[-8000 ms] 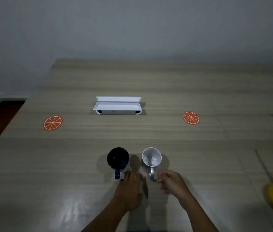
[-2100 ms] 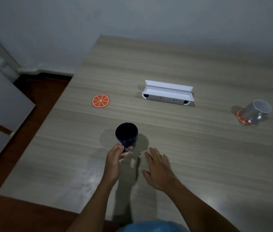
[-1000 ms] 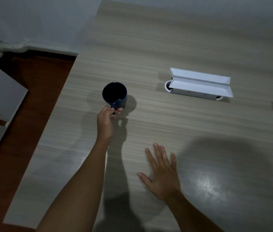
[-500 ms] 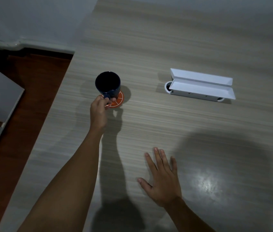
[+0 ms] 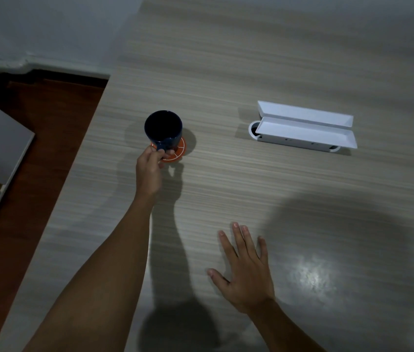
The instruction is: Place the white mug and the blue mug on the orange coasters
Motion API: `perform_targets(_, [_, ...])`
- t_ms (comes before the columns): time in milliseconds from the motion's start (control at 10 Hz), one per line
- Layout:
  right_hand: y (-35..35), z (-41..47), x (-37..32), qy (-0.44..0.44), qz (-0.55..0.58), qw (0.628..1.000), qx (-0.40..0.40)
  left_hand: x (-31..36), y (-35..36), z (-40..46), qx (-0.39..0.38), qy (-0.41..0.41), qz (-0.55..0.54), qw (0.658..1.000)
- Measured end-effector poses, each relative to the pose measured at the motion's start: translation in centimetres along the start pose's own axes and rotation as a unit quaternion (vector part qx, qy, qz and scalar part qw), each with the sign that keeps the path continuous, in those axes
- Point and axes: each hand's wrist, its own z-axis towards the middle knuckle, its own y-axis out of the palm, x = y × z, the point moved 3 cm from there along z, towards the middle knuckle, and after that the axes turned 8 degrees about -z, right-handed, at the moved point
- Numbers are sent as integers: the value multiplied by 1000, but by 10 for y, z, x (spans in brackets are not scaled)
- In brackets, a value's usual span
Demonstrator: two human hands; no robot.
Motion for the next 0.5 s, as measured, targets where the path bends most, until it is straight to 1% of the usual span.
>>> perform_targets(300, [0, 1, 0, -1, -14, 1000, -10, 2, 1, -5, -15, -21, -16, 1000])
perform_targets(500, [-3, -1, -2, -15, -19, 1000, -18, 3, -1, -28, -2, -49, -67, 997])
